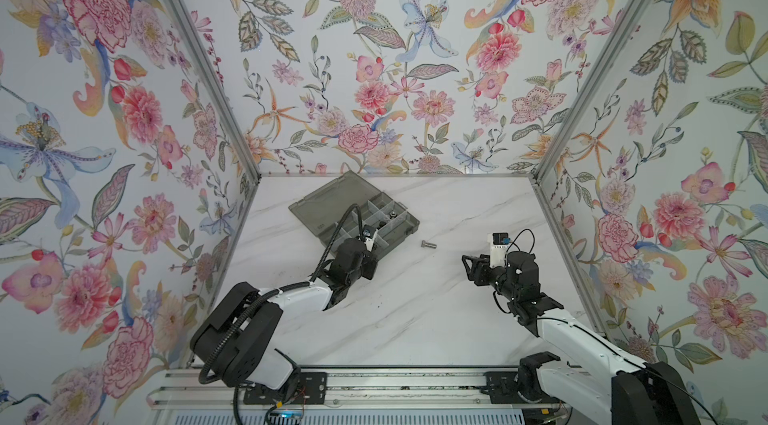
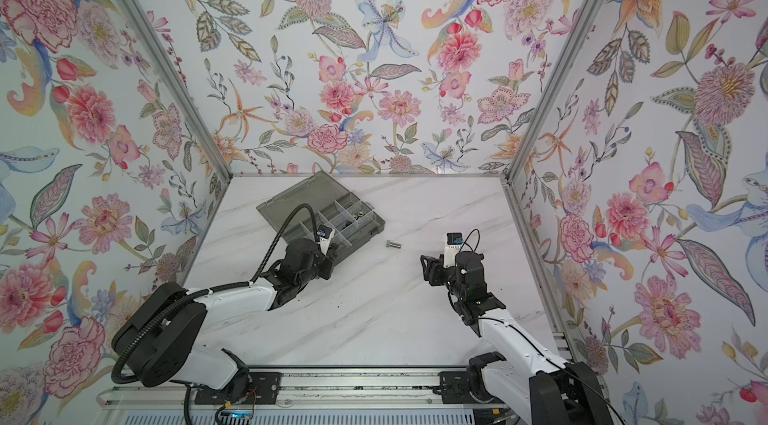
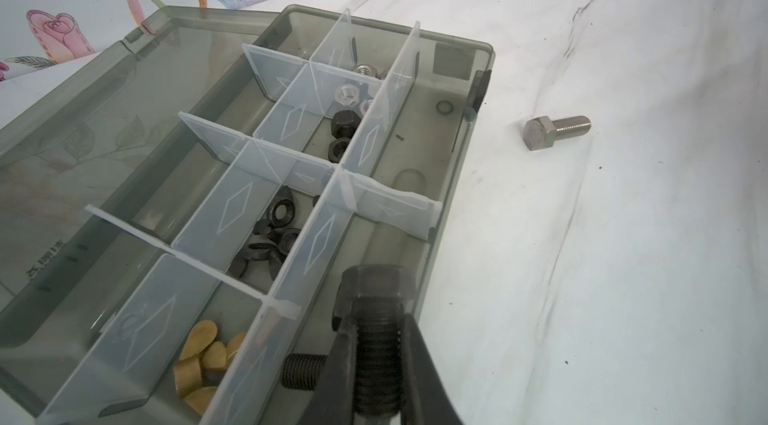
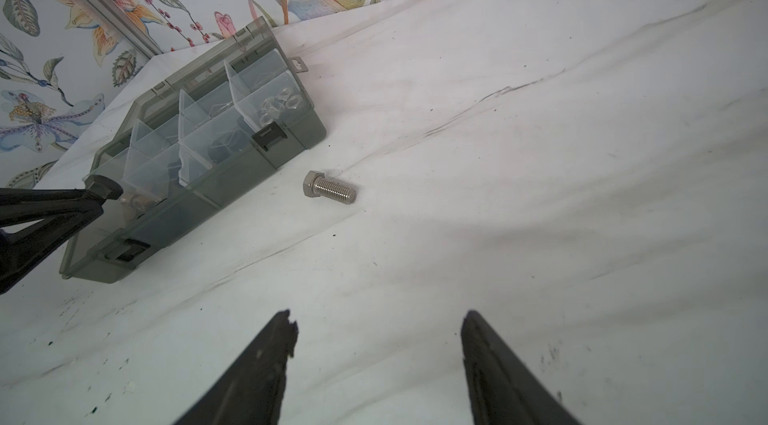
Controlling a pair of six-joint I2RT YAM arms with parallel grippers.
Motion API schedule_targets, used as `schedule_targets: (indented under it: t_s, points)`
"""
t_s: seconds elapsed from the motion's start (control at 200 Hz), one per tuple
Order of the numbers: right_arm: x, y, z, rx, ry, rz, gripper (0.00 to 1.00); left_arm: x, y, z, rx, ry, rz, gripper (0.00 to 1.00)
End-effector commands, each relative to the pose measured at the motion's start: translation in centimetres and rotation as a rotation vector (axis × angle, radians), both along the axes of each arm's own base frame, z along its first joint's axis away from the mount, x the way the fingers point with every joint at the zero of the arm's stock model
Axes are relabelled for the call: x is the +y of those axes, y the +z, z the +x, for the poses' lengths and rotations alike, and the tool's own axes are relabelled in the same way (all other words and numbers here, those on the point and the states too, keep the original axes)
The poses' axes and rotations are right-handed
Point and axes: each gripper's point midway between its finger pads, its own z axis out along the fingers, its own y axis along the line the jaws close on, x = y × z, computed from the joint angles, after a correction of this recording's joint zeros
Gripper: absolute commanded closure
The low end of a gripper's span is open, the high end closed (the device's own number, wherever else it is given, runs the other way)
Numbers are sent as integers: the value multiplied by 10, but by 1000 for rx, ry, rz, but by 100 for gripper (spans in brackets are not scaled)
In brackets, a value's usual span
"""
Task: Sort the screws and nuts into containers
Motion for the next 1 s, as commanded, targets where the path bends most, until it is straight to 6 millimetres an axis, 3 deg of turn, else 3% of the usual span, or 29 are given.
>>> schedule_targets:
  t_s: [0.0,0.115,0.13,0.24,0.41,0.575,0.766,0.781,0.916,0.996]
  points:
    - [6,12,5,-23,13,23,34,0,-8,5,0,-20,1,100]
    - [6,12,5,-23,10,19,33,1,-10,9,-6,-11,0,100]
    - [6,12,5,-23,11,20,33,2,-21,9,18,-9,15,100]
    - [6,11,5,-22,11,17,34,5,-31,11,38,3,31,100]
    - [6,10,4,-20,11,15,33,7,-37,12,52,12,34,100]
    - [7,8,4,-14,19,11,33,8,-32,13,43,21,27,76]
    - [15,9,4,-14,88,-24,31,8,-17,11,16,20,1,67]
    - [16,9,4,-16,96,-29,31,8,-5,12,-9,18,-16,66]
    - [25,13,9,-9,173,-83,30,7,18,10,-35,11,-37,60]
    - [34,18,15,-5,242,-118,29,8,35,7,-55,11,-57,23]
